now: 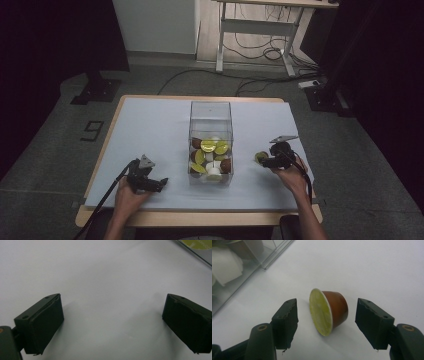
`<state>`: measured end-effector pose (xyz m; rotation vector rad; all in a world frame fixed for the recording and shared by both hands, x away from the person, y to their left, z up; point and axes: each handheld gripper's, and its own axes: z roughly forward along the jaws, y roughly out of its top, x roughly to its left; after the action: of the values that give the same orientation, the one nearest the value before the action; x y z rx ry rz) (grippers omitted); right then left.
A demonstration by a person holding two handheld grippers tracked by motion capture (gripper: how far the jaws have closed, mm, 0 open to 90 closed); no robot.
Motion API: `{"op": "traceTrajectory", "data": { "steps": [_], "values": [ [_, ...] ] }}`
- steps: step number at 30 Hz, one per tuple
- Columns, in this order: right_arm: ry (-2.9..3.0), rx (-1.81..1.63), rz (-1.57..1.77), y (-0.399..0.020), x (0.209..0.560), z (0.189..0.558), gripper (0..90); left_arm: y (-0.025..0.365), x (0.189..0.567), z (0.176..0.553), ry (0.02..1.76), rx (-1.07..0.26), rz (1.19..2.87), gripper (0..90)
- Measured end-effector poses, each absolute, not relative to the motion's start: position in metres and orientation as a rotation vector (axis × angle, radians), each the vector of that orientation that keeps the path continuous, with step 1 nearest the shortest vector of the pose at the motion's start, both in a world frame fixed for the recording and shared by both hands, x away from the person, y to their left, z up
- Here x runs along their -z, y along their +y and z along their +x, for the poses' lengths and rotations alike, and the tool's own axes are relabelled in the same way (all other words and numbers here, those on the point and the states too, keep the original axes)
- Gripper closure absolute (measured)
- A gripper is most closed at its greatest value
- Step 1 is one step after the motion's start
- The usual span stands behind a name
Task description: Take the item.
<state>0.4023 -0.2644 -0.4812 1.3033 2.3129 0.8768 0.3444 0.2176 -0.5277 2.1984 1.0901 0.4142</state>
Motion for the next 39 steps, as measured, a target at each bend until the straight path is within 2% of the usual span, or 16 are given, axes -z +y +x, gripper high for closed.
{"op": "traceTrajectory", "data": {
  "steps": [18,39],
  "values": [
    [2.307,-0.876,1.255,-0.274,0.476,0.368,32.6,0.218,0.528,0.344,1.090,-0.415,2.200,3.0],
    [2.321,-0.842,1.307,-0.273,0.518,0.354,29.1,0.218,0.528,0.344,1.088,-0.416,2.200,3.0]
  ]
}}
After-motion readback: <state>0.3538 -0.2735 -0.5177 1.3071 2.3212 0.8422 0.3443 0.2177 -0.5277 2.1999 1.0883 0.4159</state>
